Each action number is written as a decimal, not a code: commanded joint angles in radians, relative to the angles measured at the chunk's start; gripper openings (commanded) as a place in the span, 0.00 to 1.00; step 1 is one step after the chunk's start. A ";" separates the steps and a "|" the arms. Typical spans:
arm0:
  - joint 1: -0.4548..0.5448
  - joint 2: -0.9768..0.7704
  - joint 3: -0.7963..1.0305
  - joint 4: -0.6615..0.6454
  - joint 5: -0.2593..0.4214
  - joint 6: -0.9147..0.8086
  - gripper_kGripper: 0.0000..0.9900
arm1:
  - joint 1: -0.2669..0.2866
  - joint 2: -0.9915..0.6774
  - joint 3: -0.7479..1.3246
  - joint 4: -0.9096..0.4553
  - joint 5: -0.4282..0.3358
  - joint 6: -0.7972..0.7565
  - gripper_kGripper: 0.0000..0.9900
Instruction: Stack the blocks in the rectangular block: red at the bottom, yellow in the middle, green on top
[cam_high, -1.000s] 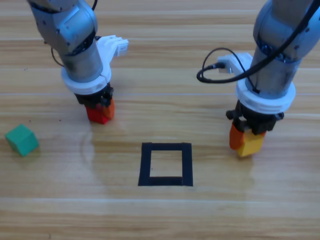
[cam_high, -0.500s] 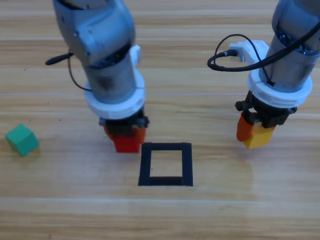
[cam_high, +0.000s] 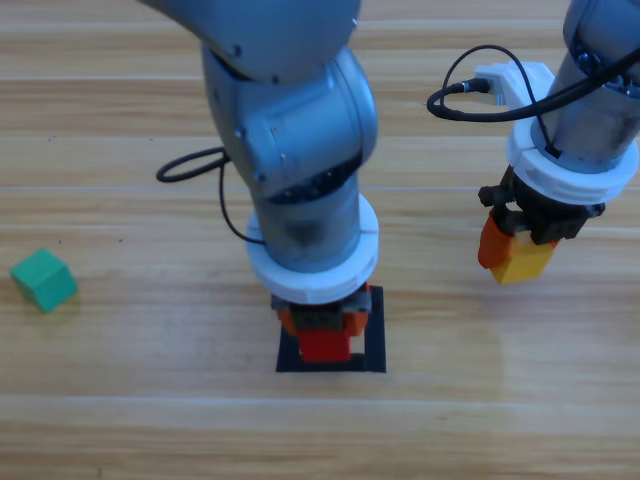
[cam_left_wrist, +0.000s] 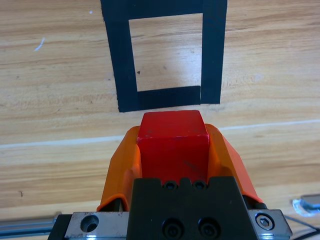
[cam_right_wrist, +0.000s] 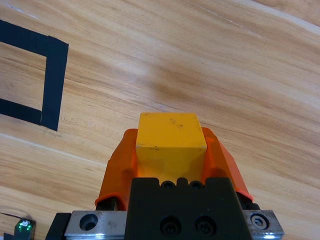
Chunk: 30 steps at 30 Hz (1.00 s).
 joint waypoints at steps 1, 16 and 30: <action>-0.021 0.106 -0.033 -0.034 0.020 0.018 0.04 | 0.025 -0.002 0.004 -0.015 -0.020 0.000 0.08; -0.011 0.149 -0.036 -0.089 0.039 0.072 0.04 | 0.025 0.000 0.001 -0.015 -0.019 -0.003 0.08; 0.047 0.155 -0.025 -0.087 0.044 0.121 0.04 | 0.025 0.011 0.007 -0.029 -0.020 -0.006 0.08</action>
